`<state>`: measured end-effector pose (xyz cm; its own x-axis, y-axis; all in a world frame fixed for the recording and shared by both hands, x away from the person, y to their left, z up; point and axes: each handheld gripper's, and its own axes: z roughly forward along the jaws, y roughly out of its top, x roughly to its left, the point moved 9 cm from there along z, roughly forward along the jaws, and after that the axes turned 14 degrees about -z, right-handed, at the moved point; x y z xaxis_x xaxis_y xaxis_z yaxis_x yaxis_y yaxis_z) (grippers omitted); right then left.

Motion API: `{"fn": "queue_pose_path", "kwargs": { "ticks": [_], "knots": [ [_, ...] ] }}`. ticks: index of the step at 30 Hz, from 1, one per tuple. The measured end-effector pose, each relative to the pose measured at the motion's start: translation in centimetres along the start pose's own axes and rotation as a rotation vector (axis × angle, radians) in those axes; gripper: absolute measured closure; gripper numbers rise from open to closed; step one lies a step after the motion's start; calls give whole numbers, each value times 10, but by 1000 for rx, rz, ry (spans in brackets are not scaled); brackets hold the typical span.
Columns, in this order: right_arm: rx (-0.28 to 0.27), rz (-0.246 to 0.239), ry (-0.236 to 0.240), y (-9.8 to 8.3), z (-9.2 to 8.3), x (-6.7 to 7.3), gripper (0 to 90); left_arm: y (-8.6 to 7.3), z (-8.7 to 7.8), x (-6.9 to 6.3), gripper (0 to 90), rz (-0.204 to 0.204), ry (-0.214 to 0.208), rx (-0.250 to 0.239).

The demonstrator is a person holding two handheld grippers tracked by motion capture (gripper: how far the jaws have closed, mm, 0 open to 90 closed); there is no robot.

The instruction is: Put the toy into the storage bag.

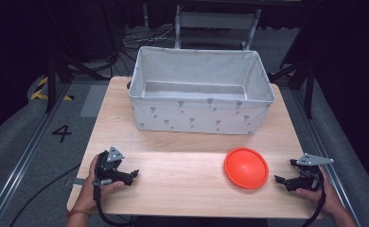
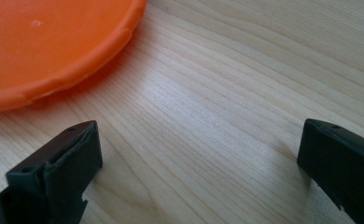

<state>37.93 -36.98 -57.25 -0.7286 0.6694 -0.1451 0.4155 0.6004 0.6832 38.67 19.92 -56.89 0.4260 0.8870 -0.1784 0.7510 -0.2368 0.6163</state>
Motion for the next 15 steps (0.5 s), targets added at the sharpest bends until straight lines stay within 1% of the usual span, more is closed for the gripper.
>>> {"fn": "queue_pose_path", "kwargs": {
  "ticks": [2, 5, 6, 9, 11, 13, 14, 15],
  "knots": [
    [0, 1, -1, 0, 0, 0, 0, 0, 0, 0, 6, -2, -1, -4],
    [4, 16, -16, -1, 0, -3, 0, 0, 0, 0, 6, 0, -1, -2],
    [7, 28, -24, -1, 0, -4, 2, 0, 0, 0, 6, 0, -1, -2],
    [2, 39, -31, -1, -1, -6, 26, 0, 0, 0, 6, 1, 1, -3],
    [-2, 33, -29, -1, -2, -6, 66, 0, 0, 1, 6, 1, 2, -3],
    [-14, 28, -28, 1, -4, -5, 192, 0, 0, 1, 6, 3, 6, -7],
    [-27, 19, -10, 3, -5, -3, 242, 0, 0, 1, 6, 3, 6, -7],
    [-28, 13, -4, 5, -6, -2, 197, 0, 0, 1, 6, 3, 6, -7]
  ]
}}
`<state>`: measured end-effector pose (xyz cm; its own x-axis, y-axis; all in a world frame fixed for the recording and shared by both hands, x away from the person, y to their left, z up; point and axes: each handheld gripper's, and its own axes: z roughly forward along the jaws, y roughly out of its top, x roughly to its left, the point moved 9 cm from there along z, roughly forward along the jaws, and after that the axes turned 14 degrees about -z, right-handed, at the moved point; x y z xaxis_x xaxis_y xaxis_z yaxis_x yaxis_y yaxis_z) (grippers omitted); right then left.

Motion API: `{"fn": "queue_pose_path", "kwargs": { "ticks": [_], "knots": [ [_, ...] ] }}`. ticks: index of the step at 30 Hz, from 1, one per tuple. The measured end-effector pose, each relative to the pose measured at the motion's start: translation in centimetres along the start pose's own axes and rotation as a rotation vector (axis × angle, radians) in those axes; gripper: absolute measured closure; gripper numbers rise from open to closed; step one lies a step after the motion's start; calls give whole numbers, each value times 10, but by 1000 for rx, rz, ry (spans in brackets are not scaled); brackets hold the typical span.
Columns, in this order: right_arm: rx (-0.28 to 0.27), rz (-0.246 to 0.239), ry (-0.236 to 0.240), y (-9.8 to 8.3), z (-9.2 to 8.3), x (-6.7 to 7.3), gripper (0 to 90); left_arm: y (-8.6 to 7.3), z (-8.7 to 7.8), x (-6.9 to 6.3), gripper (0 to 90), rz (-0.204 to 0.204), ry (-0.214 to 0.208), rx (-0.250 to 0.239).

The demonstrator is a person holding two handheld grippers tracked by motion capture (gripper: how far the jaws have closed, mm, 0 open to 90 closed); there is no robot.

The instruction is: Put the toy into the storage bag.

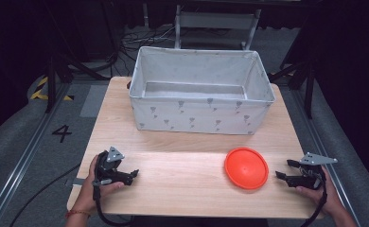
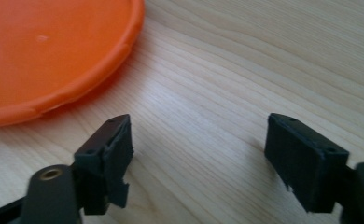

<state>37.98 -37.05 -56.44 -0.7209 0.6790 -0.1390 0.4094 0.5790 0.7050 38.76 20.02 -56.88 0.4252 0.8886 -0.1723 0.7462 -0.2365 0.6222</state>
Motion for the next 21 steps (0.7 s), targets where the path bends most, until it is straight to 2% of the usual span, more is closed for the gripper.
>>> {"fn": "queue_pose_path", "kwargs": {
  "ticks": [1, 4, 6, 10, 12, 16, 21],
  "knots": [
    [5, -7, -1, 2, 0, 1, 178, 0, 0, 0, 6, 2, 0, 4],
    [-6, -22, 2, 7, -1, 3, 216, -1, 0, 0, 6, -1, -3, 6],
    [-43, -15, 21, 20, -6, 6, 204, -1, 0, 0, 6, -1, -3, 6],
    [-63, -24, 33, 30, -9, 10, 202, -1, 0, 0, 6, -1, -3, 6],
    [-83, -39, 37, 43, -11, 13, 199, -1, 0, 0, 6, -1, -3, 6],
    [-90, -67, 19, 57, -11, 15, 200, -1, 0, 0, 6, -2, -2, 6],
    [-75, -87, 46, 66, -6, 20, 202, -1, 0, 0, 6, -2, -2, 6]
  ]
}}
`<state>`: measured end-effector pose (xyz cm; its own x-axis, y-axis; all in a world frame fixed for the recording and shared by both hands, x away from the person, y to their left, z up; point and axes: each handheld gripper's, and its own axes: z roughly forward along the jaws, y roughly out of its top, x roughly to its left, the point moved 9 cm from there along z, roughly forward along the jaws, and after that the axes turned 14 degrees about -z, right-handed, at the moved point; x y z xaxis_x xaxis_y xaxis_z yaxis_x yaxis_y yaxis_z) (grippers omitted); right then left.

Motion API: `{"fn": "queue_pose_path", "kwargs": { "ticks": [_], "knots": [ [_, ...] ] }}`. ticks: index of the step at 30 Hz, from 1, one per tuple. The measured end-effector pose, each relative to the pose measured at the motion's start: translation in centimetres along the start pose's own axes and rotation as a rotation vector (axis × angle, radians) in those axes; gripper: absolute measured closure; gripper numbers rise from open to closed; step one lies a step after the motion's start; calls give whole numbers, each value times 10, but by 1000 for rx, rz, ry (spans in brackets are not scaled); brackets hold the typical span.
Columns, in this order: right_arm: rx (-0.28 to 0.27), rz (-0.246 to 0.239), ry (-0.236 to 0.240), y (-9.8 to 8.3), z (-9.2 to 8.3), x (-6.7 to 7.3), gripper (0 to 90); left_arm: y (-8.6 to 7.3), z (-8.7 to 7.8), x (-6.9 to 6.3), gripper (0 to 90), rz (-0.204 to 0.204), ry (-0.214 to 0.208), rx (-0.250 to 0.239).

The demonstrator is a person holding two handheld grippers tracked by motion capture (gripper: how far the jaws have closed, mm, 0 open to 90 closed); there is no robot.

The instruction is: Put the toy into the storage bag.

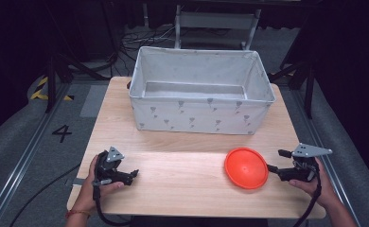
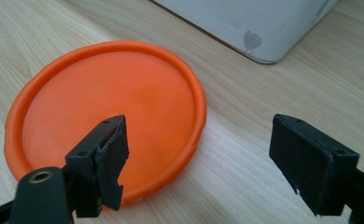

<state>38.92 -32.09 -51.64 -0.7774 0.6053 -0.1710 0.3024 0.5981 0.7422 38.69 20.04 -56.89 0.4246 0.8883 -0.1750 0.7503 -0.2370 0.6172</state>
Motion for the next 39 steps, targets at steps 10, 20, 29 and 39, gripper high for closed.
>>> {"fn": "queue_pose_path", "kwargs": {
  "ticks": [10, 20, 29, 39],
  "knots": [
    [77, -19, 85, 4, 27, 7, 206, 0, 0, 0, 6, 2, 0, 2],
    [173, -2, 151, -5, 60, 7, 200, 0, 0, 0, 6, 2, 2, 1],
    [202, -41, 165, -6, 60, 21, 152, 0, 0, 0, 5, 3, -2, 2],
    [196, 17, 161, -6, 55, 13, 427, 0, 0, 1, 4, 6, -2, 0]
  ]
}}
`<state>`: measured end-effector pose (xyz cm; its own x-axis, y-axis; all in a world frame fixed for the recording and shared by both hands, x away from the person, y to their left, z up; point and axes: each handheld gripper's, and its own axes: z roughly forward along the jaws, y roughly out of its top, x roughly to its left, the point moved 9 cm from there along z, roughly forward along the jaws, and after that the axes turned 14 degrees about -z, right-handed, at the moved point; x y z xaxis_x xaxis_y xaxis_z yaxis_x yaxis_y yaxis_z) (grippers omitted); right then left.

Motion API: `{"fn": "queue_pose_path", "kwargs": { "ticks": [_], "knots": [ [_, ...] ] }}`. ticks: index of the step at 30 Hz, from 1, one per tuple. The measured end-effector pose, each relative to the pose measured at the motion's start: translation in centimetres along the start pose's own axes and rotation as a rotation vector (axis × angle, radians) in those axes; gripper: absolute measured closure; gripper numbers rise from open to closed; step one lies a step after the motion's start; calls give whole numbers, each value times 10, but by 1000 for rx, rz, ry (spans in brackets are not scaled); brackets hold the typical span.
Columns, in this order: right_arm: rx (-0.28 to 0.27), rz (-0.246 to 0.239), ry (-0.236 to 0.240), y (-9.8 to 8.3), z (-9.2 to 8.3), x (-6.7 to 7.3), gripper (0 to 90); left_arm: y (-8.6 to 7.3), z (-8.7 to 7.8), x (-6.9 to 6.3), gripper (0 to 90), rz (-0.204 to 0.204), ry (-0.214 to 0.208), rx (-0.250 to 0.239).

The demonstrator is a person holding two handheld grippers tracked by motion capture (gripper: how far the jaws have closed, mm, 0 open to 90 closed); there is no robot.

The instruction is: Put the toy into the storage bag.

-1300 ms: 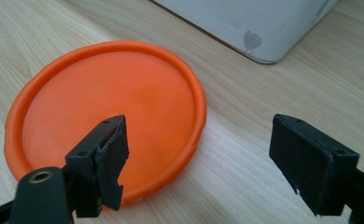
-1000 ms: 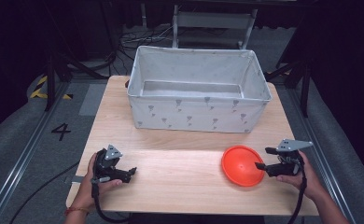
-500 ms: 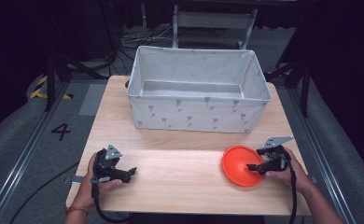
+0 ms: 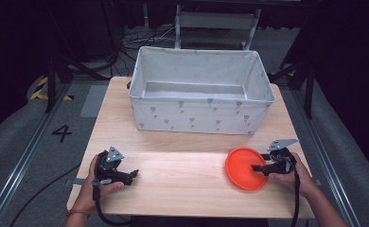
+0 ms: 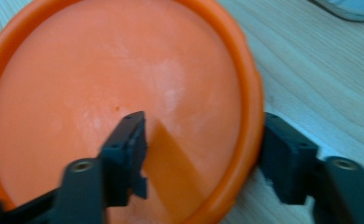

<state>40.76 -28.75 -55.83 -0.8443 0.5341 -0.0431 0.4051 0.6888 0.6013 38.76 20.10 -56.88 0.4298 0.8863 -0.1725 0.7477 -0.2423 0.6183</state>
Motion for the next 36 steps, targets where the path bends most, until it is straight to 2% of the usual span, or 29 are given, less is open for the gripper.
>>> {"fn": "queue_pose_path", "kwargs": {
  "ticks": [2, 5, 7, 11, 13, 17, 18, 20, 28, 32, 36],
  "knots": [
    [-4, 13, 12, 0, -1, -2, 465, 0, 0, 0, 4, 0, 0, 0],
    [-30, 44, 33, 2, -4, -7, 616, 0, 0, 0, 4, 0, 0, 0],
    [-49, 64, 62, 3, -7, -10, 655, 0, 0, 0, 4, -1, 0, 1],
    [-72, 60, 76, 6, -14, -9, 714, 0, 0, 0, 4, 0, 0, 0],
    [-107, 48, 93, 11, -22, -8, 757, 0, 0, 0, 4, 0, -1, 3],
    [-161, -15, 110, 26, -43, 1, 814, 0, 0, 0, 4, -1, 0, 0],
    [-160, -48, 103, 31, -49, 4, 819, 0, 0, 0, 4, 0, -1, 1],
    [-162, -77, 95, 36, -56, 9, 822, 0, 0, 0, 4, 0, -3, 5],
    [-76, -246, 52, 61, -75, 32, 824, 0, 0, 0, 4, -1, -1, 2],
    [-37, -298, 41, 72, -82, 39, 824, 0, 0, 0, 4, -1, 0, 1],
    [-9, -328, 30, 78, -87, 40, 825, 0, 0, 0, 4, 0, -3, 5]
  ]
}}
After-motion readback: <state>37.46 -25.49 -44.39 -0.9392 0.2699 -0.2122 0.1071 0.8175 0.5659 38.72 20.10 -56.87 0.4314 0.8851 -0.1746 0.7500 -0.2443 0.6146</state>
